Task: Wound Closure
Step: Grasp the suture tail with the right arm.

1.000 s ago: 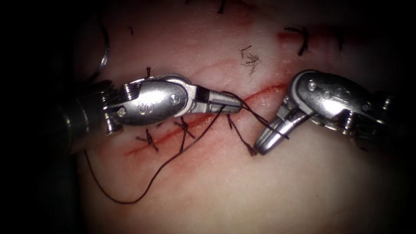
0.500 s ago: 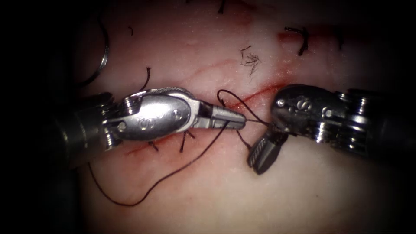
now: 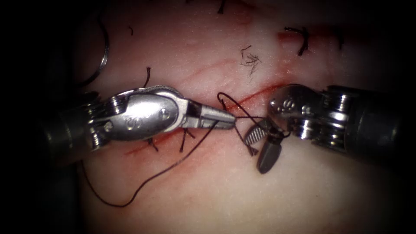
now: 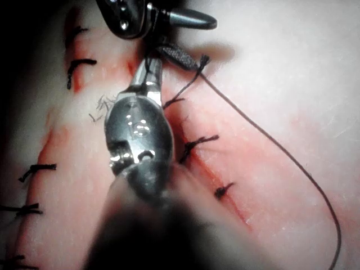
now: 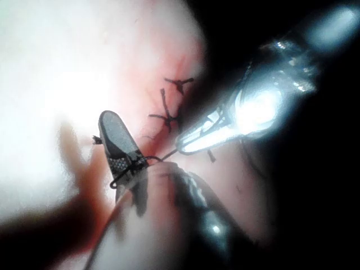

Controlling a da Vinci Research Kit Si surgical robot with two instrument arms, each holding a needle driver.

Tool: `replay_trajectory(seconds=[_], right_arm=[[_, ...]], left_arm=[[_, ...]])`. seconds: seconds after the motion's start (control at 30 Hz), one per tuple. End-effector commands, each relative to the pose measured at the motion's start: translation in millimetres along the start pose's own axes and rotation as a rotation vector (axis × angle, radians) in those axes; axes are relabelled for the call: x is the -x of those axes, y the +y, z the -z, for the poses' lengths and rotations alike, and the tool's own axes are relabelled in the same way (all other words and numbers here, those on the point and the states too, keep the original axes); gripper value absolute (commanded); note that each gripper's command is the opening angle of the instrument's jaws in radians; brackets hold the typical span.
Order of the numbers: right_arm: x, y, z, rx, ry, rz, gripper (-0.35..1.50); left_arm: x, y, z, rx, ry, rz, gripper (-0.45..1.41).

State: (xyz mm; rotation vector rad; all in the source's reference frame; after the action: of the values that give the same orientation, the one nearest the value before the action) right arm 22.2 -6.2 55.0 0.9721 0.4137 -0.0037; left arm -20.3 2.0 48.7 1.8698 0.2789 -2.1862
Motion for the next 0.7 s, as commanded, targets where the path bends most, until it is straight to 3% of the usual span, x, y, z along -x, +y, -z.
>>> replay_trajectory(seconds=[0.03,0.33,0.7], right_arm=[[-0.4,0.7,-0.9,0.012,-0.009,-0.008,1.01],[-0.2,2.4,-1.6,0.081,-0.007,-0.083,0.96],[-1.3,3.5,-2.1,0.139,0.072,-0.207,0.94]], left_arm=[[0.3,-0.7,-0.3,-0.002,0.000,-0.004,-0.35],[0.1,-0.4,-0.7,-0.006,-0.003,-0.002,-0.35],[0.1,-0.1,-0.9,-0.004,-0.009,-0.004,-0.35]])
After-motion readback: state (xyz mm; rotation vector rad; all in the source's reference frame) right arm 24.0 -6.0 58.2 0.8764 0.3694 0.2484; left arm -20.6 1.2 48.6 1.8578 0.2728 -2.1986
